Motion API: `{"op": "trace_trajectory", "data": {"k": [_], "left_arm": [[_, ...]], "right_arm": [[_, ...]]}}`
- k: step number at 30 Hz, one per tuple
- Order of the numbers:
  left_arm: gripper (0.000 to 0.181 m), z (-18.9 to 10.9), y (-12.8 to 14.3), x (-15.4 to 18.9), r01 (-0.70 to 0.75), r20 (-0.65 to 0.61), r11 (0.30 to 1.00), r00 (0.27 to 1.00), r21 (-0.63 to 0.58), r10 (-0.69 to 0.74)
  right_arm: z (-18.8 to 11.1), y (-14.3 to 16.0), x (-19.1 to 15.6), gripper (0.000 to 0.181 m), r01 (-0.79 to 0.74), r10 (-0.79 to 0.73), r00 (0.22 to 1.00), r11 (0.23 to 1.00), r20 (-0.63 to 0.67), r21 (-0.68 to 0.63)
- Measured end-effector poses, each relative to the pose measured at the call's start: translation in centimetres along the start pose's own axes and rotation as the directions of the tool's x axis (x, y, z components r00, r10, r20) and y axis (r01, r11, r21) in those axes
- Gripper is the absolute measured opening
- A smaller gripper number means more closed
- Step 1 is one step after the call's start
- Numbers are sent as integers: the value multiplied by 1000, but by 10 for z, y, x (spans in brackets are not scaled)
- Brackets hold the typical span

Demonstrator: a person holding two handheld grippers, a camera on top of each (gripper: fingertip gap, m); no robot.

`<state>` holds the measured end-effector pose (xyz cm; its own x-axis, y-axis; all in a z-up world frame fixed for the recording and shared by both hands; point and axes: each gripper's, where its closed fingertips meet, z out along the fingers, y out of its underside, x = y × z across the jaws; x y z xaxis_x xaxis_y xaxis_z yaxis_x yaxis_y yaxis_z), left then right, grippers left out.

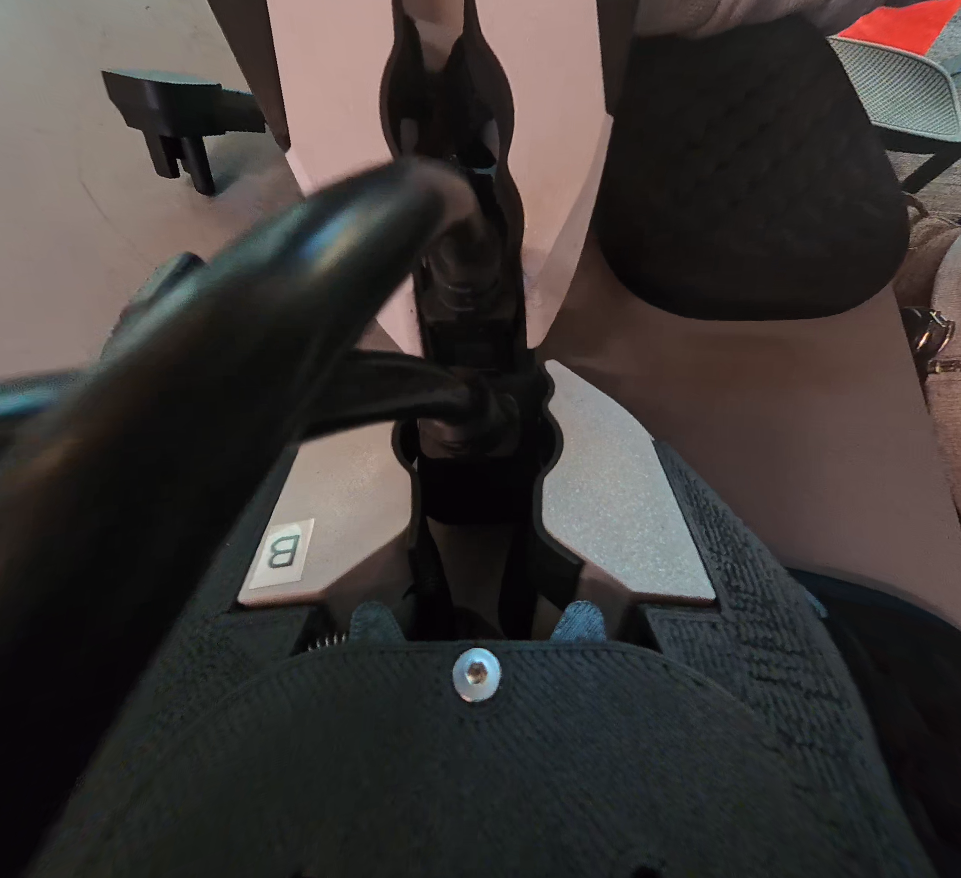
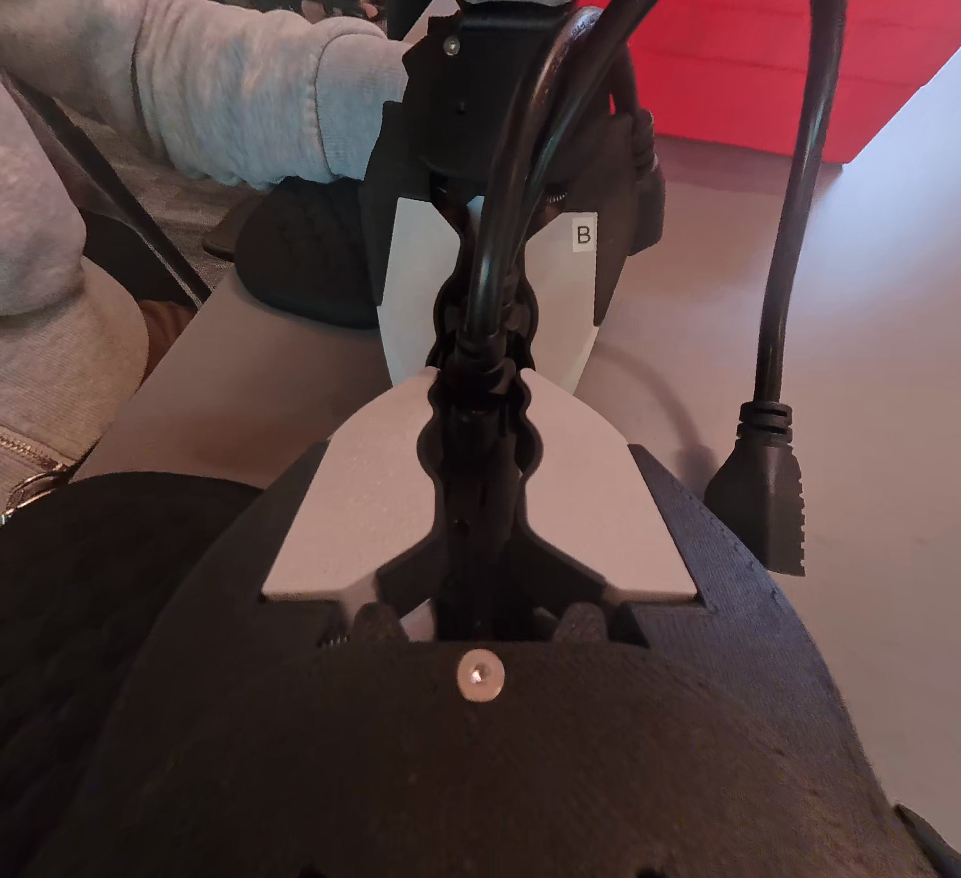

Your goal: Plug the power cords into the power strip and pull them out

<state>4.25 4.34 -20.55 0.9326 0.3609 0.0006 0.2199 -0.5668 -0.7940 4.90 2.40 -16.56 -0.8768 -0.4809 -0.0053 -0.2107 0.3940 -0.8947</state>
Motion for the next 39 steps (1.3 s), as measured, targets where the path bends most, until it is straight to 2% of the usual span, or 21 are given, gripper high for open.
{"op": "trace_trajectory", "data": {"k": [16,25,34,39], "left_arm": [[43,0,-1,-1,3,5,1000,1000,4,-3],[43,0,-1,-1,38,-11,999,999,4,-38],[43,0,-1,0,-5,11,1000,1000,3,5],[43,0,-1,-1,-25,32,1000,999,4,25]], "right_arm": [[2,-4,0,23,-17,17,1000,1000,-4,13],[0,-5,3,23,-114,110,993,991,49,72],[-1,-2,0,25,-72,68,996,995,64,72],[-2,-2,-1,28,-187,174,975,979,139,87]]}}
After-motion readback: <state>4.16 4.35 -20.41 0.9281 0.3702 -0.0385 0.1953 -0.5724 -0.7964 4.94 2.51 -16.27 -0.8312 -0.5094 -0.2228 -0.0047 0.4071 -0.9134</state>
